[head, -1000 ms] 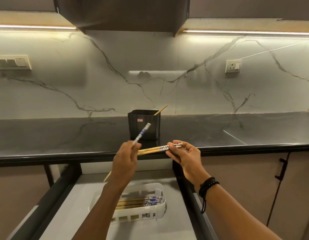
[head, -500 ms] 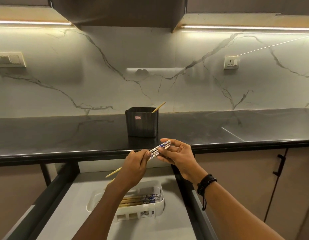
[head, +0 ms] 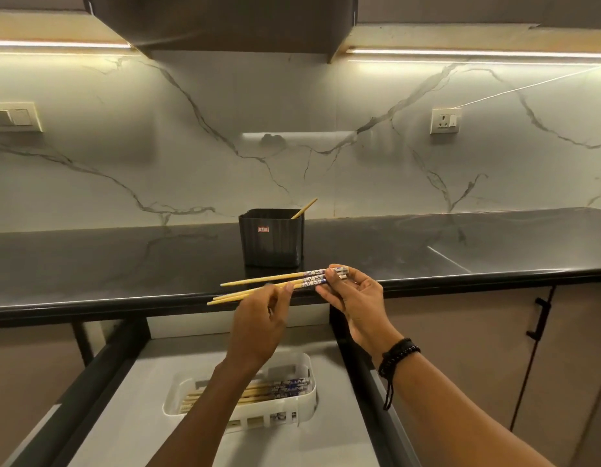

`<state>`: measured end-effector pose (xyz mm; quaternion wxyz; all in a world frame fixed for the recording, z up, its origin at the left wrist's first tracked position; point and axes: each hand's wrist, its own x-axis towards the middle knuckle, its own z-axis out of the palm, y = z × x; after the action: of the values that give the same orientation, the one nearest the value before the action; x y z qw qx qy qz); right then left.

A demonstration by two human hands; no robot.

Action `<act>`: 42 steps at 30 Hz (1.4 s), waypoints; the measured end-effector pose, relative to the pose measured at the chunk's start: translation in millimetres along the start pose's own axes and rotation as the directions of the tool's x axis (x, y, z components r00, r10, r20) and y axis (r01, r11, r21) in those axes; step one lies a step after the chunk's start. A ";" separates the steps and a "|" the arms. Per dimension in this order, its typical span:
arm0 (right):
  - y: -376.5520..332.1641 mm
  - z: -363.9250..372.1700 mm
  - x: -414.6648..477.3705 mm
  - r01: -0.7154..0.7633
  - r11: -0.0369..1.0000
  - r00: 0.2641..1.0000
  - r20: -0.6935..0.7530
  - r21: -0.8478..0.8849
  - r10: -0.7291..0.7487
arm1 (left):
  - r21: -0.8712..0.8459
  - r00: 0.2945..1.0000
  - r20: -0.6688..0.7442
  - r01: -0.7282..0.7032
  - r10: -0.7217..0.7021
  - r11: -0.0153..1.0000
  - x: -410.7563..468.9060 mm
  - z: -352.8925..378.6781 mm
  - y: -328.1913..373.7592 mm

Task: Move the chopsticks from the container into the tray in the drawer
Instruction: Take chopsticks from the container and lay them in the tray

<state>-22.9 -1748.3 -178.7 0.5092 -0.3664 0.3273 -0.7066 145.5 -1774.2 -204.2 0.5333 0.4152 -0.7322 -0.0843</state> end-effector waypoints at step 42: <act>12.1 15.3 -10.4 -0.303 0.947 0.924 0.276 0.104 0.265 | -0.887 0.723 0.423 0.453 -0.546 -0.088 13.3 -26.5 -6.8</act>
<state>-1.9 -1743.0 -182.7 0.6701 -0.3661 0.2556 -0.5930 170.4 -1779.3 -187.5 0.6201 0.2139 -0.2667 -0.7061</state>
